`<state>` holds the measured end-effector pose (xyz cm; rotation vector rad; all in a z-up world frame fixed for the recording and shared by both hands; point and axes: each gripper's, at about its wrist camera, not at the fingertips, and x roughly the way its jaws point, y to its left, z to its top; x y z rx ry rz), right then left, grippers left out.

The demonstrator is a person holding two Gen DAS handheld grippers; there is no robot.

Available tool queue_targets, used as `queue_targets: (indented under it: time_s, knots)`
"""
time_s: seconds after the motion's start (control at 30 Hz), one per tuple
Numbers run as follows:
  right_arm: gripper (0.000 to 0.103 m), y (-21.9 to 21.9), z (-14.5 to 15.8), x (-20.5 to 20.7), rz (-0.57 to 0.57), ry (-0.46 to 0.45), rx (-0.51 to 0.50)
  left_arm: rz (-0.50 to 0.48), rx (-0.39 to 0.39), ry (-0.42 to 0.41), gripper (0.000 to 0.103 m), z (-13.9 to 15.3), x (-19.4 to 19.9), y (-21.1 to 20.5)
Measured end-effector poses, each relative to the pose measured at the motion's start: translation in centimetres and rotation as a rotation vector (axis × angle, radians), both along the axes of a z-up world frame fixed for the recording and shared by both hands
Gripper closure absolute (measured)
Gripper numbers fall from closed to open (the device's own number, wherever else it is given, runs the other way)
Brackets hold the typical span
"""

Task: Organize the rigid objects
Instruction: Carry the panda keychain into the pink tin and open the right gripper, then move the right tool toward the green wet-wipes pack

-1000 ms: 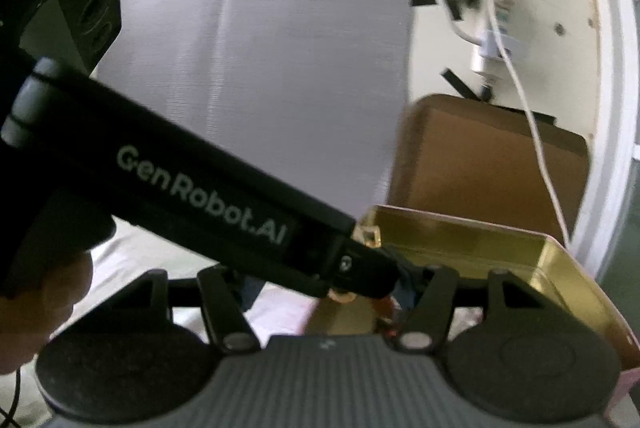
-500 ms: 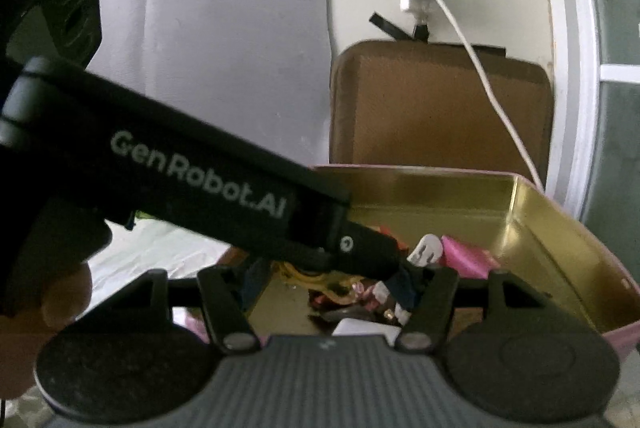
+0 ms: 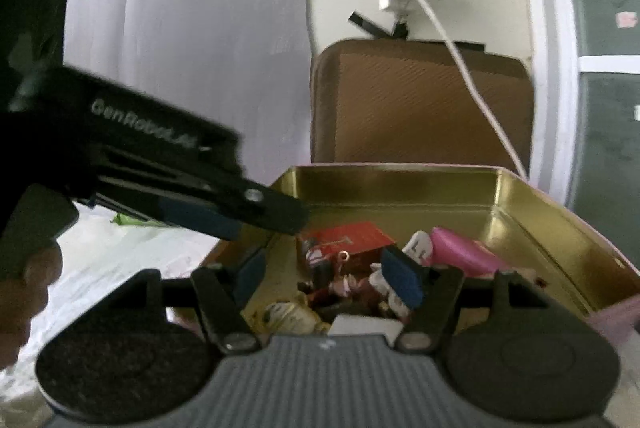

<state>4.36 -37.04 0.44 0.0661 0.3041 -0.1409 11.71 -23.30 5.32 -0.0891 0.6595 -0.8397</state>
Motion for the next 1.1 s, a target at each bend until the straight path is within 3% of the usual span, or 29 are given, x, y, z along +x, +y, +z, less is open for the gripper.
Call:
queue_targets:
  time_s: [0.17, 0.47, 1.1]
  knots:
    - [0.037, 1.2, 0.8, -2.9, -0.022, -0.061, 0.047, 0.053, 0.046, -0.033, 0.040, -0.2, -1.8, 2.9]
    - [0.037, 4.3, 1.6, -3.2, 0.038, -0.047, 0.107, 0.165, 0.129, -0.065, 0.039, -1.3, -2.9, 8.0]
    - [0.035, 14.0, 1.1, 1.2, 0.244, 0.075, 0.018, 0.464, 0.219, -0.039, 0.035, -5.8, 1.5, 18.9]
